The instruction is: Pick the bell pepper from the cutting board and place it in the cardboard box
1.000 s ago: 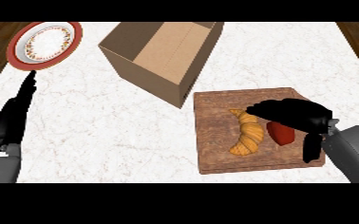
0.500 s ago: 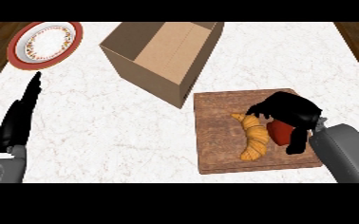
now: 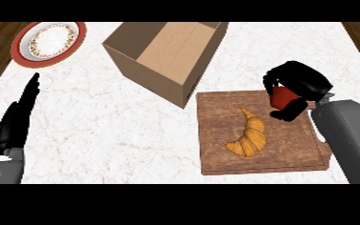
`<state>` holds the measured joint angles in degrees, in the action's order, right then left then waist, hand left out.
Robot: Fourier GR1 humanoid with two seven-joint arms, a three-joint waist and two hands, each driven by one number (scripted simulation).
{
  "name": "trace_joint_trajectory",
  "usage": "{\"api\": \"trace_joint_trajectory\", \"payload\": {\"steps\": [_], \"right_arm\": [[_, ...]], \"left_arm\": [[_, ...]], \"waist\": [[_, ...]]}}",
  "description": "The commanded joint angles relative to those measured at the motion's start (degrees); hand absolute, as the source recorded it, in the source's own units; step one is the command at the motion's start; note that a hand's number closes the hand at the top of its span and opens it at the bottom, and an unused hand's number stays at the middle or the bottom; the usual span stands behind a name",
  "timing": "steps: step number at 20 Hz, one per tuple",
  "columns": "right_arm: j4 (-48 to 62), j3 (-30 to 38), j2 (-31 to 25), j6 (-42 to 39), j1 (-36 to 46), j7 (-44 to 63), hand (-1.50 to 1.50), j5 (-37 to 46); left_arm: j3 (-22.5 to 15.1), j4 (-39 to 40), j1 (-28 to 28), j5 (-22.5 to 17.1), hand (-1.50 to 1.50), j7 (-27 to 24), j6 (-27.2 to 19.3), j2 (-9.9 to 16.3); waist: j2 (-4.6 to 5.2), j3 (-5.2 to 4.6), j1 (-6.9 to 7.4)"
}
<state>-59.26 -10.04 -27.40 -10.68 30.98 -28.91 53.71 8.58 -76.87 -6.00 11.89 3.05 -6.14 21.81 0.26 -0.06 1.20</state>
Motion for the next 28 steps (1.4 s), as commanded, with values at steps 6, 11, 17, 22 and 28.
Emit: {"api": "trace_joint_trajectory", "payload": {"steps": [6, 11, 17, 22, 28], "right_arm": [[17.7, 12.1, -0.4, 8.8, 17.6, 4.6, 1.50, -1.1], [17.4, 14.3, 2.2, 12.0, 23.8, -0.4, 1.50, -4.1], [21.9, 15.4, 3.1, 7.5, 30.8, -4.1, 1.50, -6.4], [24.9, 16.6, 11.1, 5.0, 36.3, 1.9, 1.50, -9.2], [29.8, 19.3, 17.3, 6.3, 45.3, 10.3, 1.50, -11.1]], "left_arm": [[0.1, 1.6, -0.9, -0.3, 0.00, -0.6, 0.9, -0.6], [1.3, 0.9, -0.8, -0.7, 0.00, -0.7, 2.6, 1.6], [0.3, 3.2, -3.1, 1.9, 0.00, 0.2, -0.3, -1.0], [-1.0, 0.9, -1.8, 2.5, 0.00, 1.3, 0.1, -1.8], [0.5, 2.0, -3.3, 2.0, 0.00, 1.7, 0.6, -0.8]], "waist": [[0.31, 0.10, 0.55], [0.13, 0.09, 0.58], [0.05, 0.05, -0.16], [0.03, 0.06, 0.27], [0.14, 0.03, 0.38]]}}
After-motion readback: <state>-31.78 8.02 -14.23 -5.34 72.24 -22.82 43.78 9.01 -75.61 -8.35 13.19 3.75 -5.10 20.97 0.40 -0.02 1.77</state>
